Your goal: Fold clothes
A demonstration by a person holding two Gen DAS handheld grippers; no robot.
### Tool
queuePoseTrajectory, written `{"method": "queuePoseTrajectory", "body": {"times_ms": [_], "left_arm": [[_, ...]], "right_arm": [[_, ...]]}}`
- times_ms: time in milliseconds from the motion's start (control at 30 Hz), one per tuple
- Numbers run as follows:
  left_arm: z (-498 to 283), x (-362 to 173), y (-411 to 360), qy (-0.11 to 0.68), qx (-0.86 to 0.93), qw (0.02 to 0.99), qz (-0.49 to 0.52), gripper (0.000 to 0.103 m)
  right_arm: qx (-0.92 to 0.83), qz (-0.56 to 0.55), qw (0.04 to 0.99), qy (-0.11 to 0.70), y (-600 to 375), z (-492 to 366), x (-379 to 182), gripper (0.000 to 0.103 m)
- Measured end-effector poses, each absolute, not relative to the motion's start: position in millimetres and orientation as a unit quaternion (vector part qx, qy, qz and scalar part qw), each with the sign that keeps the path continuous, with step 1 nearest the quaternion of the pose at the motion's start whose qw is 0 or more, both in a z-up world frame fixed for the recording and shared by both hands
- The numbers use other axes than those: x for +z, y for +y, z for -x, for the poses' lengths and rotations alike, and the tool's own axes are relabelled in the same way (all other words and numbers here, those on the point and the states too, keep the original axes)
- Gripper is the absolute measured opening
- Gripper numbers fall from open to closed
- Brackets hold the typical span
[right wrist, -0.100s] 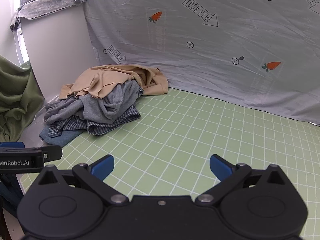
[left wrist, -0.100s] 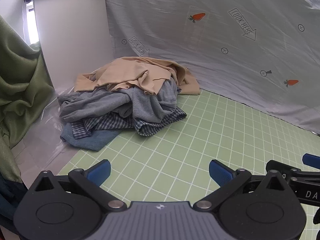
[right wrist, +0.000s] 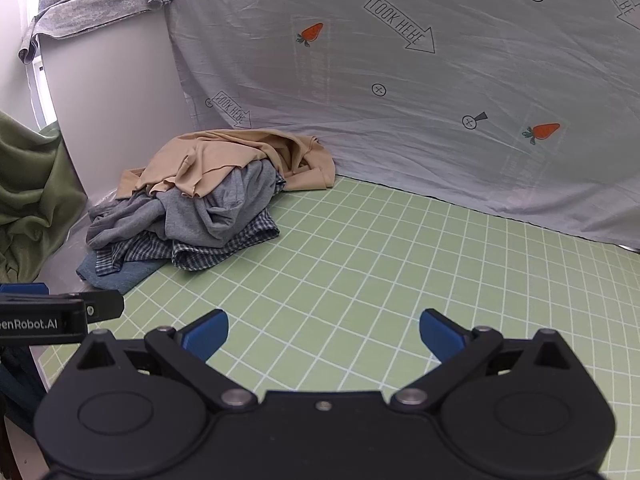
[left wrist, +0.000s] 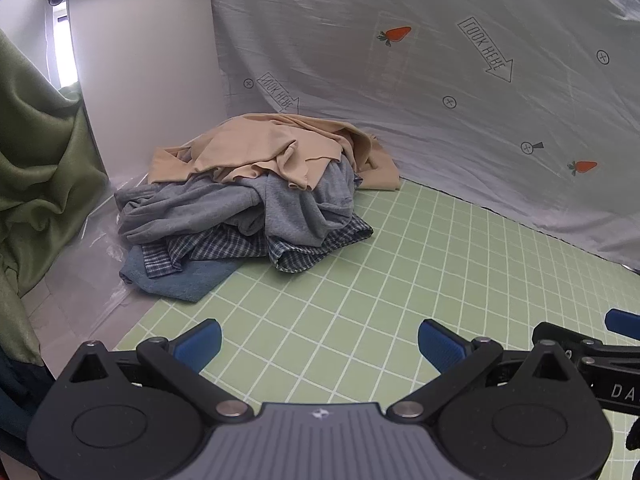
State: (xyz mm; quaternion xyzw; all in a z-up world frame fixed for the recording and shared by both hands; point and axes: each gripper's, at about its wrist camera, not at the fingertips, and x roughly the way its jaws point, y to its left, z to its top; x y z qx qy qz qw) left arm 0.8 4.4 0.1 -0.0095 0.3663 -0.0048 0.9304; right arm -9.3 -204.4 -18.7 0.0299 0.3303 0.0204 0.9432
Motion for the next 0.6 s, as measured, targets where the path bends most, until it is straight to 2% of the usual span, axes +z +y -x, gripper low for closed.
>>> {"method": "queuePoseTrajectory", "body": {"times_ms": [600], "left_arm": [[0.9, -1.9, 2.0, 0.366, -0.008, 0.93, 0.01, 0.103]], "right_arm": [[0.021, -0.034, 0.942, 0.332, -204.4, 9.4, -18.3, 0.103]]}}
